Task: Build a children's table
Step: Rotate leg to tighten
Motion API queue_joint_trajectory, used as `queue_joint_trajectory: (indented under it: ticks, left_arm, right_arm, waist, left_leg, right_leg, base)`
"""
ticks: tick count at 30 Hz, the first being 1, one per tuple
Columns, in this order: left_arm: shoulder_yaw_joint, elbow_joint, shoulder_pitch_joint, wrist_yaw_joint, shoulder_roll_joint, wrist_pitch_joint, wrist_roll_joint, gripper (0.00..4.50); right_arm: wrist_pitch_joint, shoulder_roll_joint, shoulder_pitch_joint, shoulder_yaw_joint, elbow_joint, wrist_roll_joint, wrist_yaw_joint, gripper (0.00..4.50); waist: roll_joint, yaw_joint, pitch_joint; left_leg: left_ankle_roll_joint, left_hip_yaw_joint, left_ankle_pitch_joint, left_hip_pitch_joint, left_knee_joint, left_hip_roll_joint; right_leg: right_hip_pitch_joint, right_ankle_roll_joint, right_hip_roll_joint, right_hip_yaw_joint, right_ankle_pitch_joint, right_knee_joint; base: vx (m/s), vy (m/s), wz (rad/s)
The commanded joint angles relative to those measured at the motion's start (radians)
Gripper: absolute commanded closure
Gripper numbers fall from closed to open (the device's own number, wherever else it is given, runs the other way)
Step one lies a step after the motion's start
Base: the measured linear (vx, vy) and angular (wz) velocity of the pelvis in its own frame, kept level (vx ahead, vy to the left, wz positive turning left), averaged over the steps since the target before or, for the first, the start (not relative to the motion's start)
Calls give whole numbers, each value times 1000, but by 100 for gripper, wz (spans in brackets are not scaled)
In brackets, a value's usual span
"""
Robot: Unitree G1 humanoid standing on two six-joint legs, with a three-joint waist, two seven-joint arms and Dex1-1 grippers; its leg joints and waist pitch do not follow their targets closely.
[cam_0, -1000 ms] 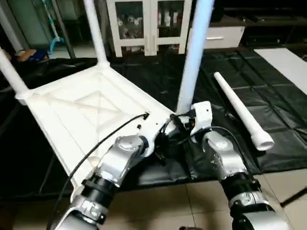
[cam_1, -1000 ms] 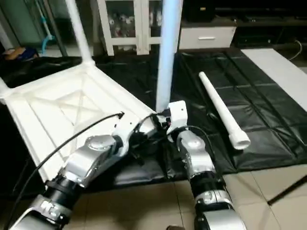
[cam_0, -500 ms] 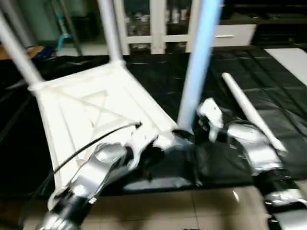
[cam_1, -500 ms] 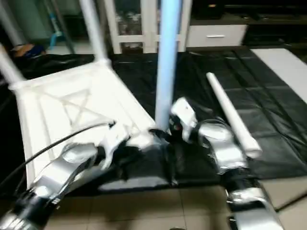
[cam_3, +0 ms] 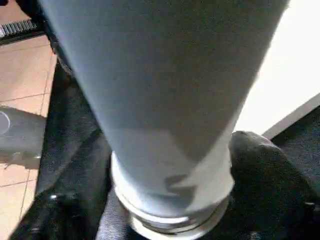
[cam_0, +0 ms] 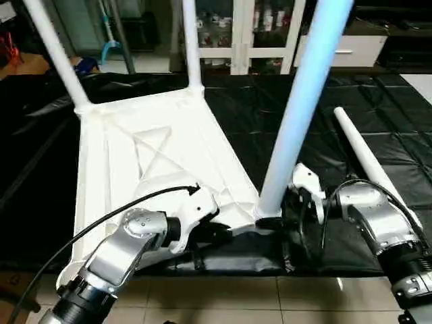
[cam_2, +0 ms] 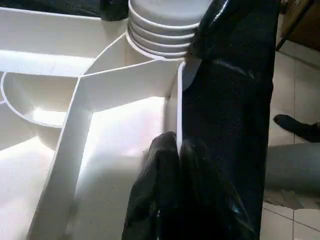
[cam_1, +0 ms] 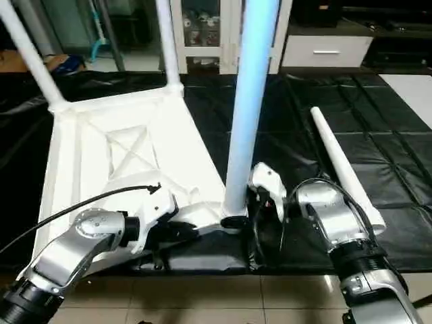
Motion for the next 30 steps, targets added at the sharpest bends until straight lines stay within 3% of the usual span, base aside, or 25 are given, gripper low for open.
queue_joint_trajectory:
  ticks: [1,6,13,17,19,21,22,24,27,29,30]
  left_arm:
    - [-62,2,15,-47,3,18,-19,450]
    - [-62,1,11,-52,4,20,-14,450]
    - [-69,2,12,-56,8,21,-10,450]
    - [-65,10,10,-40,1,25,-5,450]
    - [-51,36,-3,2,-24,40,4,450]
    - [-34,83,-27,75,-63,59,27,450]
    - [-14,119,-46,135,-96,72,41,450]
    - [37,184,-81,255,-163,99,53,450]
    - [107,293,-149,440,-256,99,76,450]
    - [129,336,-176,505,-291,80,87,450]
    - [130,353,-188,524,-306,71,94,450]
  right_arm:
    - [5,-5,-16,-8,20,-7,-25,117]
    - [13,-5,-16,-9,16,-6,-15,163]
    - [17,3,-8,-5,17,-11,-25,173]
    - [22,42,-10,-41,26,3,-116,173]
    - [40,86,-21,-79,51,15,-213,173]
    - [59,131,-31,-111,75,27,-303,175]
    - [71,159,-36,-128,89,29,-366,175]
    - [86,208,-44,-156,107,26,-489,175]
    - [96,319,-63,-223,156,8,-803,175]
    - [87,373,-67,-243,168,-8,-927,175]
    - [81,410,-64,-245,165,-17,-969,175]
  waist:
    - [-12,-4,-62]
    - [-13,-4,-65]
    - [-10,-4,-67]
    - [-9,-8,-64]
    - [-9,-16,-62]
    - [-11,-27,-58]
    - [-14,-34,-58]
    - [-14,-40,-54]
    - [-12,-66,-49]
    - [-12,-72,-52]
    - [-14,-79,-48]
  left_leg:
    - [79,-11,-242,18,-76,47]
    - [82,-10,-220,17,-73,45]
    - [87,-11,-214,16,-71,45]
    - [80,-12,-225,15,-74,44]
    - [62,-13,-250,12,-77,41]
    - [37,-13,-299,20,-78,39]
    - [25,-17,-327,18,-79,38]
    - [9,-19,-365,22,-80,37]
    - [-9,-26,-425,22,-78,26]
    - [-8,-33,-439,15,-79,24]
    - [-7,-35,-469,23,-76,21]
  right_leg:
    - [44,-235,-41,31,-266,-58]
    - [46,-239,-41,32,-232,-55]
    - [48,-246,-40,30,-216,-53]
    - [49,-244,-41,30,-230,-54]
    - [49,-230,-40,28,-271,-57]
    - [42,-213,-40,28,-341,-68]
    - [45,-196,-41,26,-387,-70]
    - [40,-168,-42,22,-462,-80]
    - [29,-104,-41,9,-587,-101]
    - [37,-71,-44,0,-622,-107]
    - [25,-54,-42,-6,-660,-118]
  base:
    - [0,0,0]
    - [0,0,0]
    - [0,0,0]
    - [0,0,0]
    - [0,0,0]
    - [0,0,0]
    - [0,0,0]
    - [0,0,0]
    - [0,0,0]
    - [-31,6,-8]
    - [0,0,0]
